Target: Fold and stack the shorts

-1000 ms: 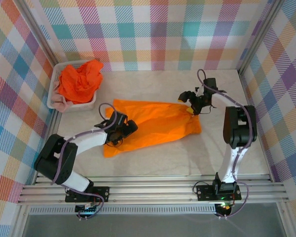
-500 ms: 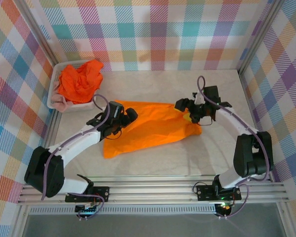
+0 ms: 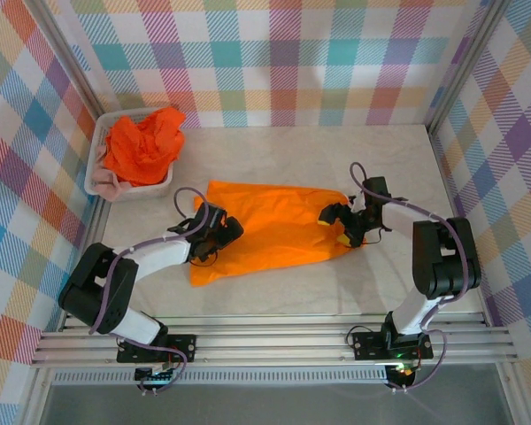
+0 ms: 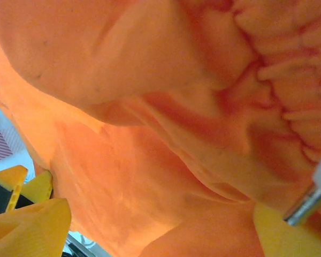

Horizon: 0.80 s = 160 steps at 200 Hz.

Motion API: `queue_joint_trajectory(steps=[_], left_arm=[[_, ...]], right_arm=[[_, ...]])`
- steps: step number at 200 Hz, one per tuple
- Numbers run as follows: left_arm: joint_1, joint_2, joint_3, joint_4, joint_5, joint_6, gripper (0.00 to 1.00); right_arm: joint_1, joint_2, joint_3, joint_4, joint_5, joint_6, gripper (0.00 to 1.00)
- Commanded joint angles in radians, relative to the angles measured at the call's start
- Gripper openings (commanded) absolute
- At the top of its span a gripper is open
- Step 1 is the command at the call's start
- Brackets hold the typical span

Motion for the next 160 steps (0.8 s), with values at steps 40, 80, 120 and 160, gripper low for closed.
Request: queue_joint_trajectory(steps=[40,80,120,160], left_arm=[[0.022,-0.125,0.002,-0.066,0.023,0.046,1.00],[0.022,-0.223,0.054,-0.111,0.082,0.086,1.00],[0.022,-0.271,0.045,-0.125,0.097,0.102,1.00],[0.021,-0.271,0.023,-0.112,0.104,0.102,1.00]], right_arm=[[-0.008,-0.192,0.161,-0.282,0.247,-0.220,1.00],[-0.044,-0.104,0.297,-0.456,0.499,-0.335,0.99],[-0.094,0.024,0.321,-0.450,0.431,-0.376,1.00],[-0.095,0.104,0.315,-0.417,0.330,-0.391,0.91]])
